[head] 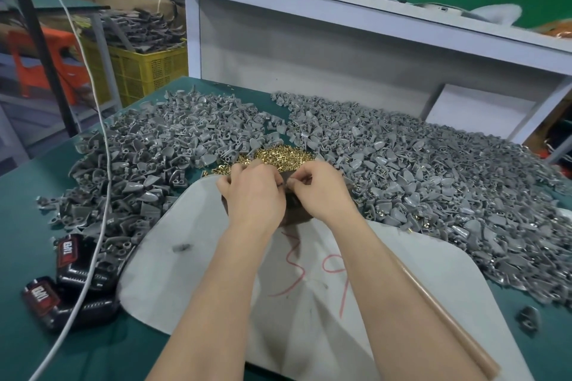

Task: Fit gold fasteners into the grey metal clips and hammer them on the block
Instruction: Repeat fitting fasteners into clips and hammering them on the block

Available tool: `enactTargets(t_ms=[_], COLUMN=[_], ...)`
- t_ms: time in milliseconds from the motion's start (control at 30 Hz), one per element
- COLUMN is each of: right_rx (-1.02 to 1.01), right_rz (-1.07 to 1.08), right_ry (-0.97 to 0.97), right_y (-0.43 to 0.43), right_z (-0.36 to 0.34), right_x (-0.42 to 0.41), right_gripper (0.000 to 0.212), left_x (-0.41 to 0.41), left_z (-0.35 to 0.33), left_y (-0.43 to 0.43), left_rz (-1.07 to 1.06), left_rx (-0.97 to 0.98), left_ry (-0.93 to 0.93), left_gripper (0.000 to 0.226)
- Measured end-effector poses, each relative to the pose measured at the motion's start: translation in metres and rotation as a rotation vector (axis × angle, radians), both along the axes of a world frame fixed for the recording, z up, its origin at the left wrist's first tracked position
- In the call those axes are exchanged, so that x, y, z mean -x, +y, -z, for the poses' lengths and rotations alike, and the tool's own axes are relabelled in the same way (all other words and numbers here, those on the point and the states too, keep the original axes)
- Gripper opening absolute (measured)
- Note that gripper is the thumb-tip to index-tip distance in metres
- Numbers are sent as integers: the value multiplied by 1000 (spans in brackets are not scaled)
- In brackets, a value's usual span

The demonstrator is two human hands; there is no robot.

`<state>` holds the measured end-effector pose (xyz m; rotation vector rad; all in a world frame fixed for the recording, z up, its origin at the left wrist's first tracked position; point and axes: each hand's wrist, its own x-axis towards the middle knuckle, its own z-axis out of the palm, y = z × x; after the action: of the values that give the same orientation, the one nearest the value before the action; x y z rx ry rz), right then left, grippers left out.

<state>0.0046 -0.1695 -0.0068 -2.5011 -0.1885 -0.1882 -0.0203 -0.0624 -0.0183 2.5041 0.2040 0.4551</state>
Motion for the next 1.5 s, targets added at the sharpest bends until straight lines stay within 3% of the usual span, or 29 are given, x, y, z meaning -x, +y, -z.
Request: enactTargets(t_ms=[233,300,367,467,667,733,800,933,1033,1200,1267,1400,1500], right_rx=[12,-15,75,366,303,238,174,-9,54,26,22,232,187], right_rz=[-26,28,180,307,256,284,292,183,88,-26,-38,-63,48], right_ry=[-100,-100,-10,254,312,270,180,9,-163,-293,-305,-121,-239], right_y=[-2,-18,-40,-57,-60,-66,-73,-66,-51,-33,-28,-21,-30], right_z=[4,2,2,8,9,3,-6,-22,-26,-37,-39,-29,-36], right_x=[8,9,11,16,11,11,14,26,33,39,39,35,33], right_gripper=[8,21,31,29,15,8,16,14,3,20,20,18,26], left_x=[-1,-1,-1,0,0,0,0,1,1,0,-1,-4,-2], left_z=[0,0,0,0,1,2,2,1,0,2,3,2,3], left_y=[0,0,0,0,0,1,1,0,0,-2,-2,1,0], left_rz=[-6,-3,2,2,-2,-6,-8,-11,-14,-39,-40,-28,-31], left_rx=[-7,-11,-9,-11,-4,-5,0,-2,-6,-18,-25,-57,-32], left_ry=[-2,2,6,5,-2,-3,-6,-13,-6,-30,-25,-1,0], left_gripper=[12,10,10,10,8,8,8,11,9,11,13,14,15])
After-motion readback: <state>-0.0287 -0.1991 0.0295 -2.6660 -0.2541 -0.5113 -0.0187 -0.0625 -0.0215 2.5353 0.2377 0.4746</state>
